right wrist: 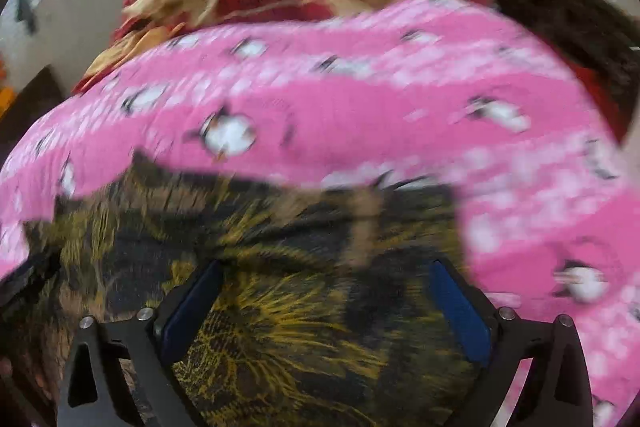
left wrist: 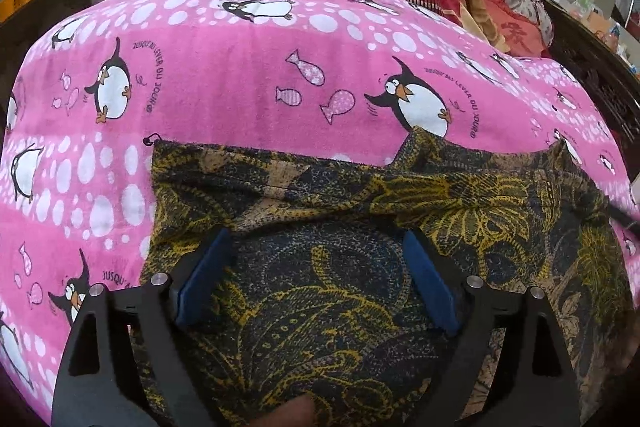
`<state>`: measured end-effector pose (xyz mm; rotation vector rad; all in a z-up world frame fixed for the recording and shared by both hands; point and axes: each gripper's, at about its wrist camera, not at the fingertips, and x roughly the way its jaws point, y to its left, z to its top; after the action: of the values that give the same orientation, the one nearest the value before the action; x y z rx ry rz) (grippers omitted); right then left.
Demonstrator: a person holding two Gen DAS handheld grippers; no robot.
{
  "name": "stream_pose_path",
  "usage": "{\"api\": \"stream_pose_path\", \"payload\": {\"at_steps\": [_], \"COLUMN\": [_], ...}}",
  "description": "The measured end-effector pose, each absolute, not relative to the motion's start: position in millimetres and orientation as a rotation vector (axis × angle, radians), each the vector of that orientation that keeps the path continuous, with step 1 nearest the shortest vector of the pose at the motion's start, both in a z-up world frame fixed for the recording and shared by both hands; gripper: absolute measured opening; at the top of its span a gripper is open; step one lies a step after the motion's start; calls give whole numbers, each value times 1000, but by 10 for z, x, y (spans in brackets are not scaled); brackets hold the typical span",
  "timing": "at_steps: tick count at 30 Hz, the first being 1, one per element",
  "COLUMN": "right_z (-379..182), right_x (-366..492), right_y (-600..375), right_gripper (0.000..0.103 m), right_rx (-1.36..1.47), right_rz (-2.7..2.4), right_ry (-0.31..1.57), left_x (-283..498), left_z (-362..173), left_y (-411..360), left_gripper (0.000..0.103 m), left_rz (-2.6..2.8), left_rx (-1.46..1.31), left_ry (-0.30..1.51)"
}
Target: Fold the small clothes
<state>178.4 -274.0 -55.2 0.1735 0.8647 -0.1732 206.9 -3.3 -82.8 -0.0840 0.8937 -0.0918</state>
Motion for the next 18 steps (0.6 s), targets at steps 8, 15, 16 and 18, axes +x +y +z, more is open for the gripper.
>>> {"api": "stream_pose_path", "payload": {"at_steps": [8,15,16,18], "right_z": [-392,-855,-833,-716], "right_x": [1691,1787,1782,1717], "right_y": [-1730,-1465,-1474,-1498], "right_gripper": [102,103,103,102], "right_rx": [86,-68,-71,-69], "right_rz": [112,69,78,74], "right_ry": [837,891,901,916], "left_x": [1956,1849,1845,1792], "left_z": [-845,-822,-816,-768], "left_y": [62,183,171,92], "left_gripper": [88,88,88,88], "left_rz": [-127,-168,-165,-163], "left_rx": [-134,-213,-207,-149], "left_ry": [880,862,865,895]}}
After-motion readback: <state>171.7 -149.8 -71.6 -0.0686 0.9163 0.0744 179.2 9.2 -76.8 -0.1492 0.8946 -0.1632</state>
